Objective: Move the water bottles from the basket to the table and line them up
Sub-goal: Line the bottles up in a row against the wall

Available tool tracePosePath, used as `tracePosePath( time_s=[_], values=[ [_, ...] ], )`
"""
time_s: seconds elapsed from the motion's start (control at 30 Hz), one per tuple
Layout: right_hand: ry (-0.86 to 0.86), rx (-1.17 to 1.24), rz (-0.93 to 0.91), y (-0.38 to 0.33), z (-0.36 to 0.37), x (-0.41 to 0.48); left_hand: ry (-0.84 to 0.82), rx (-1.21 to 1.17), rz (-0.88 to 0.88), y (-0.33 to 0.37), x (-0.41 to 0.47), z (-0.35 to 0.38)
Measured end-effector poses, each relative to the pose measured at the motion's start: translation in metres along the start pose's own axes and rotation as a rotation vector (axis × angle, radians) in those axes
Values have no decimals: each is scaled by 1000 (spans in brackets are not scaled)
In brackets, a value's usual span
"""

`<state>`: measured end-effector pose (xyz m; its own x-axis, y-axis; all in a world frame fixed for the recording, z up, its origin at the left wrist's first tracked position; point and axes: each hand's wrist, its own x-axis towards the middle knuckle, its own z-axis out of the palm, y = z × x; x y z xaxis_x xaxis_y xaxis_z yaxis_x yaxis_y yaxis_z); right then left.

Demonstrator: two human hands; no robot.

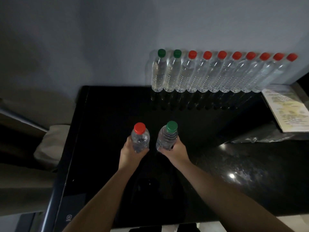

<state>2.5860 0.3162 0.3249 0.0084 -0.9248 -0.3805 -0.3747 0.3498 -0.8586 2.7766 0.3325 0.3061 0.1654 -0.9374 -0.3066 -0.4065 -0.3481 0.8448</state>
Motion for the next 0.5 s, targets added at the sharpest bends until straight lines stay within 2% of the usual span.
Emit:
tracePosePath(
  time_s=[0.2,0.5],
  values=[
    [39,5,-1,-21,10,43,12,9,10,21,42,-11],
    [145,-6,-17,-92,41,184,164,65,56,69,182,-42]
  ],
)
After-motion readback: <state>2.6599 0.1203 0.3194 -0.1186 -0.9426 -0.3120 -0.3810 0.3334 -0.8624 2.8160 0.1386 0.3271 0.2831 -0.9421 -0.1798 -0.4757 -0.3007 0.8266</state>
